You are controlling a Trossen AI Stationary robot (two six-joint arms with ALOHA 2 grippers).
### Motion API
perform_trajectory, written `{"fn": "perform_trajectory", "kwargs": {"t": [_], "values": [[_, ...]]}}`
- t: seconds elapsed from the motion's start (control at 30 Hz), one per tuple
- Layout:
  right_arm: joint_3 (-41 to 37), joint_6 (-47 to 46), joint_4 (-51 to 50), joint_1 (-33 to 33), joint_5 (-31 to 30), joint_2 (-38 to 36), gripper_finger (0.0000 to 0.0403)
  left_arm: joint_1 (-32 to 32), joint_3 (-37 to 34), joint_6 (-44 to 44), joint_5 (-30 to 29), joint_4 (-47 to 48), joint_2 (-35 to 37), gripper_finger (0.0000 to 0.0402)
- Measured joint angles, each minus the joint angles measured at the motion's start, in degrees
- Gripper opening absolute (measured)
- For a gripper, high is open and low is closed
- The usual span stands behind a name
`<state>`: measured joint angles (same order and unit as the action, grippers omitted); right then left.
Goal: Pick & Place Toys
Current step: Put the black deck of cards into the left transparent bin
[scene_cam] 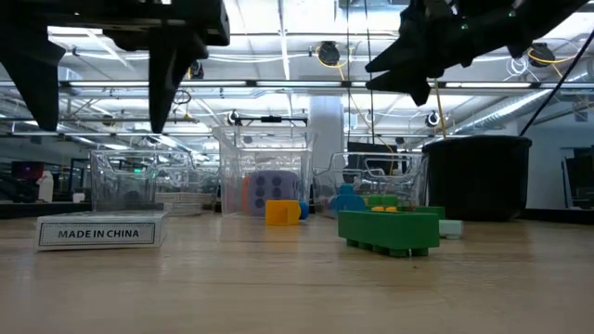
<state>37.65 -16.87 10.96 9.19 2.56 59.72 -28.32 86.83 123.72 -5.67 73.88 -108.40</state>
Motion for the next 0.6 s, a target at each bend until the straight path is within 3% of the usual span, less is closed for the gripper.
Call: {"fn": "perform_trajectory", "kwargs": {"t": [0.33, 0.6], "values": [[0.0, -1.36, -0.38, 6.64, 22.73, -0.08, 0.0164, -0.25, 0.0, 9.48, -2.13, -9.3, -0.07, 0.0395], [0.0, -1.5, -7.06, 6.6, 30.8, -0.08, 0.0164, 0.86, 0.0, 10.33, 3.67, -10.35, -3.88, 0.0395]]}}
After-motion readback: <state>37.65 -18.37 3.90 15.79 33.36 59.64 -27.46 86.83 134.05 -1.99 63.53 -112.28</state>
